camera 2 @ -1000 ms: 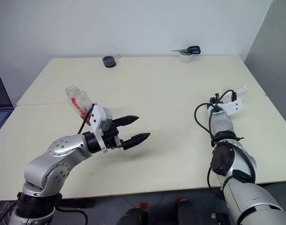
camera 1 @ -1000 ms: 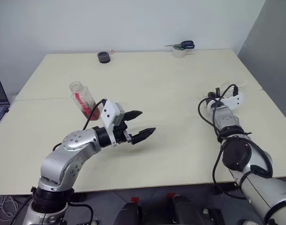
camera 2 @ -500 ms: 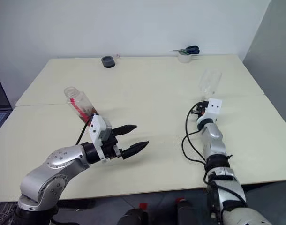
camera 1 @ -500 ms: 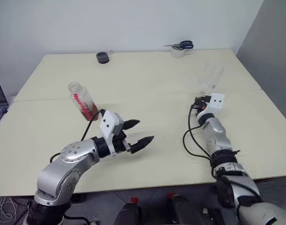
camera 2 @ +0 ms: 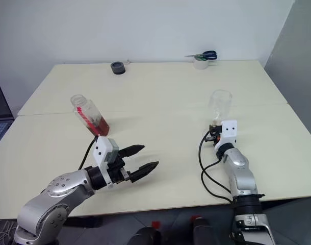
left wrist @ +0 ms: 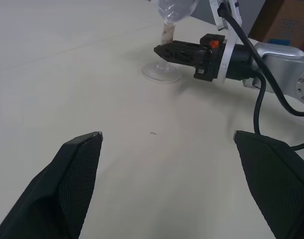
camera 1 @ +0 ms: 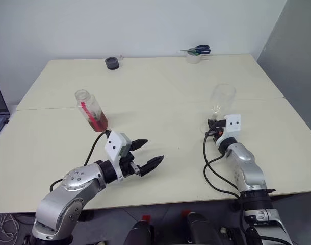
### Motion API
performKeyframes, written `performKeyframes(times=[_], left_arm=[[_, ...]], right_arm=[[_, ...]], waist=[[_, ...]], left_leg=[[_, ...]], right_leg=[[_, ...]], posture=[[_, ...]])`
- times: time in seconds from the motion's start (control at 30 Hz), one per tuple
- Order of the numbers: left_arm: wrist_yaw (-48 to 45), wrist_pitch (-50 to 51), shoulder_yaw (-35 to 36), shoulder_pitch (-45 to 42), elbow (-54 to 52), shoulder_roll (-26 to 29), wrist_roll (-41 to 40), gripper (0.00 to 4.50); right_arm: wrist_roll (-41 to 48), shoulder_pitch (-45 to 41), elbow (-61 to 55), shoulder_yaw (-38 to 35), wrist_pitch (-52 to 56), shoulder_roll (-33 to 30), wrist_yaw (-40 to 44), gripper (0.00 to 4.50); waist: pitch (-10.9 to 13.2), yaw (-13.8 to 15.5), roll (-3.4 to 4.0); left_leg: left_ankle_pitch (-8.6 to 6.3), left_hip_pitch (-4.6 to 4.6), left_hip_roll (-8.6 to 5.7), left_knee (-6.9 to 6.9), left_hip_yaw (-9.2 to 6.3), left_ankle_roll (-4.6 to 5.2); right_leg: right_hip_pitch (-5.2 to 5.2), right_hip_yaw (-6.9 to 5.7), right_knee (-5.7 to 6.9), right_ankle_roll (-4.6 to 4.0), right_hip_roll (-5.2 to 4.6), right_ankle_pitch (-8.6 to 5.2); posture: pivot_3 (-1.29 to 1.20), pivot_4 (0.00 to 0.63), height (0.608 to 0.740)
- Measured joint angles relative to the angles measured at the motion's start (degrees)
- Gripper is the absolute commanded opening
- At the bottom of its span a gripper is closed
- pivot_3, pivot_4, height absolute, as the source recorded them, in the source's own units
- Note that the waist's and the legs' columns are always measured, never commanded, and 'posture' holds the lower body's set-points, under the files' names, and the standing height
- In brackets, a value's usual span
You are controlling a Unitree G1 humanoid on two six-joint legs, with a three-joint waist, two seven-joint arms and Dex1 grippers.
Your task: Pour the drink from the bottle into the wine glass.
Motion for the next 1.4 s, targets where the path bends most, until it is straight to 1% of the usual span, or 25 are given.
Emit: performKeyframes(times=[0.23,0.3,0.4,0.47,0.57,0.6,0.7,0.83,0.93,1.03,1.23,1.4], left_arm=[[0.0,-1.7,0.0,2.0,0.0,0.0,0.5,4.5],[0.2,-2.8,0.0,2.5,0.0,-0.4,1.0,4.5],[2.3,-4.2,1.0,2.8,-0.1,-1.9,1.8,4.5],[4.2,-5.3,2.2,3.9,-0.7,-2.5,3.0,4.5],[7.1,-7.0,3.5,5.5,-1.2,-3.0,6.2,4.5],[7.9,-7.7,4.7,6.7,-1.5,-3.1,7.0,4.5],[9.9,-7.8,7.8,9.5,-3.2,-3.6,7.1,4.5],[12.6,-7.1,10.3,13.7,-7.7,-5.6,6.1,4.5],[14.1,-6.3,11.2,15.3,-10.5,-6.3,6.0,4.5],[15.7,-6.0,12.0,15.4,-11.4,-7.0,5.7,4.5],[17.6,-4.9,13.1,15.5,-12.8,-7.1,5.1,4.5],[17.9,-3.7,13.6,15.4,-13.5,-6.6,4.3,4.5]], right_arm=[[-2.1,1.8,-2.5,1.8,0.9,-2.0,2.2,0.14],[-3.4,1.5,-1.7,2.3,-0.7,-1.9,2.7,0.14],[-5.4,-1.4,2.3,4.3,-4.0,-1.2,3.9,0.14],[-5.9,-5.1,7.3,5.6,-6.2,1.3,5.0,0.14],[-6.7,-11.1,15.2,7.3,-8.8,4.5,5.5,0.14],[-7.0,-14.2,19.7,7.7,-10.7,6.3,5.5,0.14],[-7.7,-22.6,31.7,7.5,-16.1,9.6,5.0,0.14],[-8.0,-29.9,44.2,7.4,-23.0,13.5,5.2,0.14],[-8.3,-33.0,52.1,7.2,-26.4,15.6,4.9,0.14],[-8.7,-34.5,57.3,6.7,-28.8,16.2,4.1,0.14],[-12.0,-35.2,61.2,6.7,-33.1,16.4,2.4,0.14],[-12.5,-35.1,62.0,6.6,-34.4,16.5,2.3,0.14]], waist=[[0.0,0.0,-0.05],[0.0,-0.1,-0.05],[0.0,-0.8,-0.06],[0.0,-1.3,-0.06],[0.0,-1.2,-0.04],[0.0,-1.1,-0.05],[0.0,-0.9,-0.04],[0.0,-0.5,-0.06],[0.0,-0.3,-0.06],[0.0,-0.3,-0.05],[0.0,-0.5,-0.05],[0.0,-0.5,-0.05]], left_leg=[[0.0,0.04,0.01,-0.01,0.01,0.0],[0.0,0.06,0.03,-0.02,0.05,0.0],[0.0,0.14,0.09,-0.03,0.14,0.0],[0.0,0.17,0.22,-0.05,0.22,0.0],[0.04,0.16,0.26,-0.22,0.15,-0.06],[0.04,0.15,0.27,-0.25,0.14,-0.08],[0.05,0.12,0.22,-0.31,0.14,-0.09],[0.05,0.01,0.15,-0.35,0.1,-0.09],[0.05,0.02,0.11,-0.42,0.07,-0.08],[0.05,0.03,0.11,-0.42,0.06,-0.08],[0.05,0.07,0.12,-0.49,0.08,-0.09],[0.06,0.08,0.12,-0.49,0.08,-0.09]], right_leg=[[0.03,0.0,-0.01,0.0,0.01,0.0],[0.03,0.02,-0.01,0.0,0.02,0.0],[0.03,0.06,0.01,-0.02,0.04,0.01],[-0.02,0.09,0.02,-0.13,0.15,0.08],[-0.07,0.02,0.02,-0.22,0.2,0.12],[-0.09,0.02,0.01,-0.23,0.2,0.12],[-0.12,0.02,-0.09,-0.23,0.15,0.12],[-0.13,-0.01,-0.28,-0.23,0.06,0.12],[-0.13,-0.04,-0.3,-0.23,0.03,0.12],[-0.13,-0.06,-0.28,-0.23,0.03,0.12],[-0.13,-0.04,-0.25,-0.24,0.05,0.12],[-0.12,-0.04,-0.23,-0.24,0.06,0.12]], posture=[[0.0,0.15,0.74],[0.0,0.15,0.74],[0.0,0.15,0.74],[0.0,0.15,0.74],[0.0,0.15,0.74],[0.0,0.15,0.74],[0.0,0.15,0.74],[0.0,0.15,0.74],[0.0,0.15,0.74],[0.0,0.15,0.74],[0.0,0.15,0.74],[0.0,0.15,0.74]])
